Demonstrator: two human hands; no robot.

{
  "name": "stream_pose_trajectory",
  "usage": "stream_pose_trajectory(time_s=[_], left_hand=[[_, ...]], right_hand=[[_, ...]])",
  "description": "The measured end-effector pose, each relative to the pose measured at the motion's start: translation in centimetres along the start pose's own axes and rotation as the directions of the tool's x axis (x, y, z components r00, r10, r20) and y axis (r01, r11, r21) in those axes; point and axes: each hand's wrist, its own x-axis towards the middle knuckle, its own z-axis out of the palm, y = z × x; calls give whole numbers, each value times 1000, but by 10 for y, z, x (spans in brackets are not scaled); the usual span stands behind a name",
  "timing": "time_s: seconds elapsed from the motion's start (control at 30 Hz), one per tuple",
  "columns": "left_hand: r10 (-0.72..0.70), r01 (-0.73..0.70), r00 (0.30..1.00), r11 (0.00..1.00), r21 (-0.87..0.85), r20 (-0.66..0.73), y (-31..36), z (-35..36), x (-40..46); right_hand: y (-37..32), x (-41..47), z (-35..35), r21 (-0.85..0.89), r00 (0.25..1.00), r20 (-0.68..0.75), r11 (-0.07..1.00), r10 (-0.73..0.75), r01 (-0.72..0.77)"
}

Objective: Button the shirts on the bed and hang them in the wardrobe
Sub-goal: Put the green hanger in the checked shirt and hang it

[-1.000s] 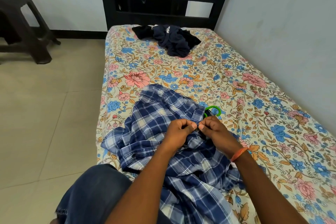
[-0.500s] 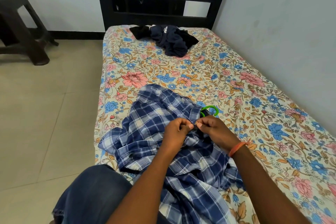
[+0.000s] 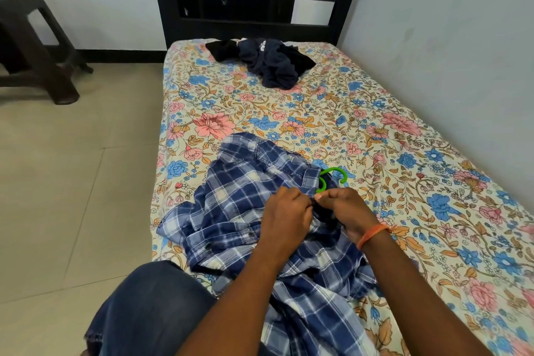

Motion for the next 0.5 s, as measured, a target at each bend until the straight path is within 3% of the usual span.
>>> stream_pose_trajectory(time_s=[0.07,0.13,0.23,0.27,0.4,0.5], left_hand=[[-20,20,998,1000,-3,56,-2,4,0],[-68,73,990,997,-30,120,-3,5,-2],[-128,143,978,986,-82,167,-3,4,-3],[-150,169,971,981,-94,186,-3,2,-3],[-234,261,957,953,-154,172,-6,-6,-5],[-306,331,941,922,-201,147,-7,-17,-5]], right_hand=[[2,2,-3,-32,999,-14,999,-29,28],[6,14,-10,-161,977,-171,982,-128,101],[16,49,-25,-546,837,-360,821,-411,168],[17,59,-29,-605,838,-346,783,-422,144],[14,94,-30,-621,960,-184,782,-212,54],[-4,100,-32,-546,929,-244,831,-278,106]])
